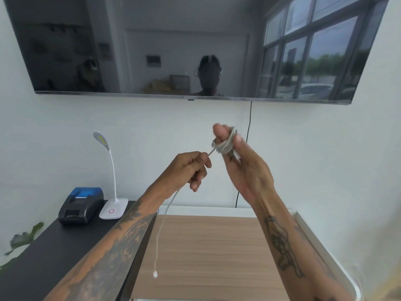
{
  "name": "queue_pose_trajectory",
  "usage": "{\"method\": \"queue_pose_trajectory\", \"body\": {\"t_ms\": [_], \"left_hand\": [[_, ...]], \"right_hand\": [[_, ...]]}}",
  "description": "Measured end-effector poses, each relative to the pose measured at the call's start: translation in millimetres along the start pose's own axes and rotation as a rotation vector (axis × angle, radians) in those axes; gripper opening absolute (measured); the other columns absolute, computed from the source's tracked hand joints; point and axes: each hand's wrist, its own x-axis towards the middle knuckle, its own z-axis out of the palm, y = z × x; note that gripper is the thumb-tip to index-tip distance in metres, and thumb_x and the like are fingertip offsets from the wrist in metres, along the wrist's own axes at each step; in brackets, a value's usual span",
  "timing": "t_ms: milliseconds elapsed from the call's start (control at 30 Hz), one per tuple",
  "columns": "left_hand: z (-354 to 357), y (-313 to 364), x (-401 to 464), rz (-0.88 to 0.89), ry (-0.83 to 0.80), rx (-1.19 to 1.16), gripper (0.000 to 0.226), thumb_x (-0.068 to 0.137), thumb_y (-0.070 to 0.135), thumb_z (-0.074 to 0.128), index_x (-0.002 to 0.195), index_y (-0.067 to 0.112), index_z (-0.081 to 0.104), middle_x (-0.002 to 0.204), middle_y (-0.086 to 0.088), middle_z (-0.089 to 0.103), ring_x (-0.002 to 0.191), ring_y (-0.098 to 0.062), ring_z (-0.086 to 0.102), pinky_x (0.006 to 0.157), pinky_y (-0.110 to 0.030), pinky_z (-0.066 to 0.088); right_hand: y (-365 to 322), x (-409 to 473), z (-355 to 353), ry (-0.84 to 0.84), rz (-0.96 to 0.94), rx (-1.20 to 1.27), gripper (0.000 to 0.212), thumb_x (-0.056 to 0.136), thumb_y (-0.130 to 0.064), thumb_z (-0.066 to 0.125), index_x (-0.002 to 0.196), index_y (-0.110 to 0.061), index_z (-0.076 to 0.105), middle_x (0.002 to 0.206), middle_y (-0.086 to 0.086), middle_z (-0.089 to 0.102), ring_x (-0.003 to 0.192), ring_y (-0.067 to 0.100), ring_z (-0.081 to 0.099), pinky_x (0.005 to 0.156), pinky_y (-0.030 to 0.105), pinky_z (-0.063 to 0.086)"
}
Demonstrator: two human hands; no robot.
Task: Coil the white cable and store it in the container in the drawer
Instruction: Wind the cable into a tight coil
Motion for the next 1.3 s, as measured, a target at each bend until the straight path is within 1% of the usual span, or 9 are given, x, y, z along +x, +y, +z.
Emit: {"method": "queue_pose_trajectory", "body": {"t_ms": [167, 300, 433, 567, 767, 900, 1000, 1167, 1300], "left_hand": [[-4, -2, -7, -0.020, -0.013, 0.089, 0.034, 0.105, 0.030, 0.047, 0.084, 0.009, 0.064, 0.051, 0.004, 0.054, 0.034, -0.013, 0.041, 0.042, -0.023, 0.045], [-18, 0, -8, -0.032, 0.043, 0.194, 0.036, 0.105, 0.031, 0.048, 0.081, 0.011, 0.065, 0.051, 0.004, 0.055, 0.035, -0.011, 0.041, 0.041, -0.022, 0.043], [-29, -4, -9, -0.028, 0.078, 0.287, 0.037, 0.104, 0.033, 0.048, 0.075, 0.015, 0.063, 0.048, 0.009, 0.052, 0.037, -0.010, 0.041, 0.043, -0.022, 0.041], [-28, -9, -10, 0.037, 0.076, 0.255, 0.038, 0.102, 0.037, 0.049, 0.070, 0.023, 0.062, 0.047, 0.010, 0.050, 0.037, -0.009, 0.041, 0.042, -0.020, 0.041], [-20, -1, -8, 0.110, 0.067, 0.163, 0.040, 0.101, 0.040, 0.049, 0.067, 0.024, 0.061, 0.048, 0.011, 0.048, 0.038, -0.010, 0.038, 0.041, -0.020, 0.039], [-12, -1, -5, 0.109, 0.050, 0.066, 0.037, 0.102, 0.033, 0.050, 0.074, 0.011, 0.061, 0.046, 0.010, 0.049, 0.035, -0.009, 0.035, 0.039, -0.021, 0.038], [-6, -6, -8, 0.060, 0.024, 0.065, 0.039, 0.103, 0.035, 0.049, 0.073, 0.015, 0.062, 0.045, 0.010, 0.047, 0.035, -0.009, 0.033, 0.040, -0.022, 0.037], [0, -12, -14, 0.009, -0.032, 0.101, 0.039, 0.104, 0.035, 0.048, 0.075, 0.012, 0.062, 0.046, 0.010, 0.045, 0.034, -0.009, 0.033, 0.040, -0.022, 0.036], [-13, -4, -13, 0.003, 0.009, 0.123, 0.040, 0.104, 0.034, 0.047, 0.074, 0.013, 0.061, 0.045, 0.010, 0.045, 0.032, -0.008, 0.032, 0.038, -0.020, 0.035]], "right_hand": [[-2, 29, -10, 0.120, -0.272, -1.367, 0.020, 0.103, -0.012, 0.052, 0.105, 0.004, 0.063, 0.115, 0.010, 0.075, 0.111, 0.023, 0.070, 0.090, 0.040, 0.056], [14, 20, -18, -0.157, -0.009, -1.571, 0.034, 0.107, -0.024, 0.042, 0.083, -0.007, 0.059, 0.080, -0.004, 0.075, 0.063, 0.000, 0.064, 0.065, 0.027, 0.050], [21, 7, -18, -0.180, 0.371, -1.266, 0.062, 0.100, -0.062, 0.033, 0.078, -0.018, 0.072, 0.074, -0.005, 0.078, 0.078, 0.016, 0.068, 0.084, 0.032, 0.050], [16, 0, -19, -0.174, 0.430, -0.762, 0.047, 0.102, -0.043, 0.049, 0.073, -0.012, 0.069, 0.076, 0.018, 0.062, 0.080, 0.025, 0.067, 0.084, 0.036, 0.047], [9, -11, -6, -0.056, 0.459, -0.197, 0.035, 0.097, -0.032, 0.055, 0.078, -0.006, 0.068, 0.055, -0.003, 0.062, 0.072, 0.019, 0.069, 0.077, 0.022, 0.057], [5, -17, 11, 0.026, 0.345, 0.354, 0.015, 0.081, -0.009, 0.077, 0.083, 0.006, 0.075, 0.077, 0.011, 0.075, 0.081, 0.026, 0.075, 0.080, 0.031, 0.061], [0, -6, 15, 0.043, 0.135, 0.521, 0.022, 0.095, -0.005, 0.059, 0.102, 0.009, 0.074, 0.104, 0.018, 0.077, 0.111, 0.030, 0.070, 0.099, 0.036, 0.055], [-7, 22, 5, 0.288, -0.306, -0.851, 0.028, 0.106, -0.019, 0.044, 0.114, -0.003, 0.065, 0.121, -0.004, 0.074, 0.105, 0.009, 0.066, 0.092, 0.025, 0.048], [-5, 23, -14, 0.082, -0.241, -1.548, 0.019, 0.104, -0.013, 0.047, 0.088, -0.008, 0.055, 0.097, 0.001, 0.080, 0.070, 0.005, 0.070, 0.066, 0.024, 0.055]]}}
